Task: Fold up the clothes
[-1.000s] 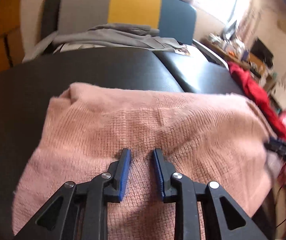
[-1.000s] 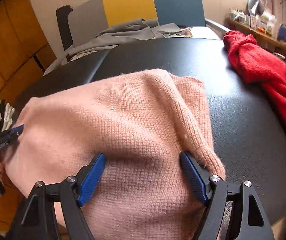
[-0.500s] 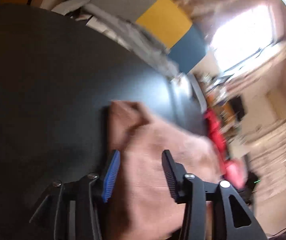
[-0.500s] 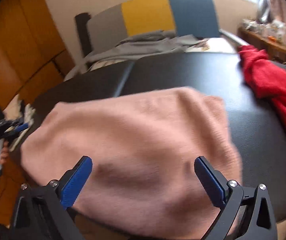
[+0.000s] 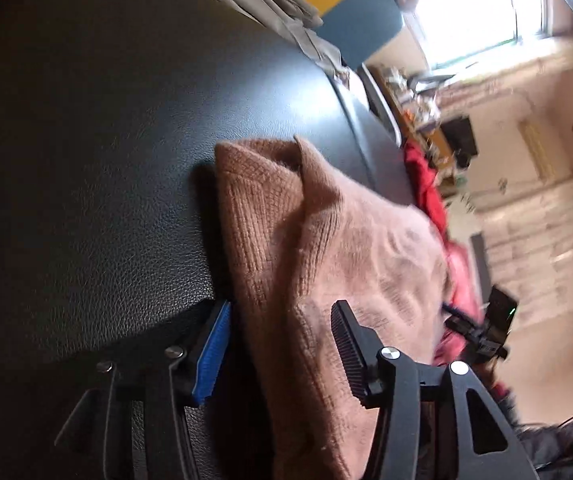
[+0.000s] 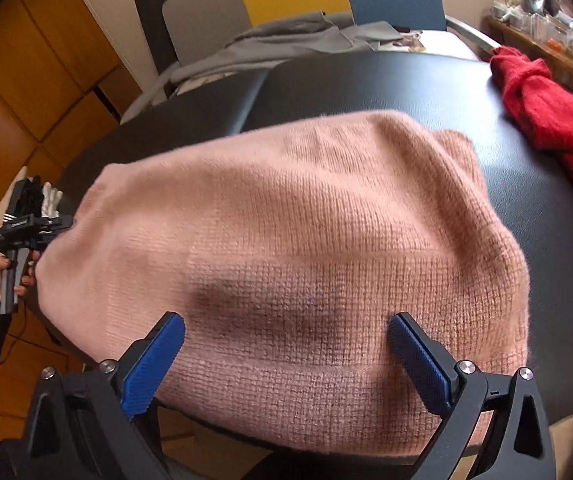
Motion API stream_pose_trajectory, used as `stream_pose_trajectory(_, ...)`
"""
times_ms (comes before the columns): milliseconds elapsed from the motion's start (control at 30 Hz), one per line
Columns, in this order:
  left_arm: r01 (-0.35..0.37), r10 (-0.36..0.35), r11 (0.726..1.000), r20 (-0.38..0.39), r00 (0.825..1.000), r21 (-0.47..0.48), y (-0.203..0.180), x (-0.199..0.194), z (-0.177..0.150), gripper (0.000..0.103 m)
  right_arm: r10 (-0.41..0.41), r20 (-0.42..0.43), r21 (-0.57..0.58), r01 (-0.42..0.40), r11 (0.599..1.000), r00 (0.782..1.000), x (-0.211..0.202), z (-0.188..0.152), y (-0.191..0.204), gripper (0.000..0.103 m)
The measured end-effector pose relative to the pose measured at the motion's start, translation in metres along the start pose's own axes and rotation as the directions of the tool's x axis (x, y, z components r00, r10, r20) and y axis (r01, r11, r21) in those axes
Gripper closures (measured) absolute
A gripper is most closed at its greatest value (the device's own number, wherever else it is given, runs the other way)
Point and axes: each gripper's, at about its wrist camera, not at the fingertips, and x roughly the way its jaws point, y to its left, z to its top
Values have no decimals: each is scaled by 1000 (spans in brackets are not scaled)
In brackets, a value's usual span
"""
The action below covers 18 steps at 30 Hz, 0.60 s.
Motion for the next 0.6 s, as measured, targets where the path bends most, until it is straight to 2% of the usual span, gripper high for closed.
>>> stream_pose_trajectory(167, -9, 9, 999, 14, 1000, 39, -8, 10, 14, 48, -12, -14, 3, 12, 1000, 1000, 10, -3, 1, 0)
stream_pose_trajectory(233, 49, -49, 999, 46, 998, 2, -4, 11, 14, 36, -15, -17, 1, 15, 1000, 1000, 11, -3, 1, 0)
stream_pose_trajectory(267, 64, -64, 998, 63, 996, 0, -4, 10, 13, 36, -16, -18, 1, 16, 1000, 1000, 12, -3, 2, 0)
stream_pose_trajectory(300, 79, -78, 997, 79, 994, -2, -5, 10, 12, 39, -17, -17, -1, 17, 1000, 1000, 13, -4, 2, 0)
stream_pose_trajectory(367, 91, -92, 996, 63, 994, 12, -7, 18, 10, 57, -26, -16, -7, 25, 1000, 1000, 14, -4, 3, 0)
stream_pose_trajectory(400, 98, -99, 995, 54, 994, 18, -8, 22, 9, 80, -29, -16, -10, 29, 1000, 999, 15, -5, 3, 0)
stream_pose_trajectory(467, 147, -145, 988, 42, 988, -36, -1, 25, 5, 84, -35, -17, -17, 35, 999, 999, 16, -6, 4, 0)
stream_pose_trajectory(600, 59, -58, 998, 85, 995, -14, -11, 13, 3, 89, -36, -19, -30, 35, 999, 999, 17, -8, 5, 0)
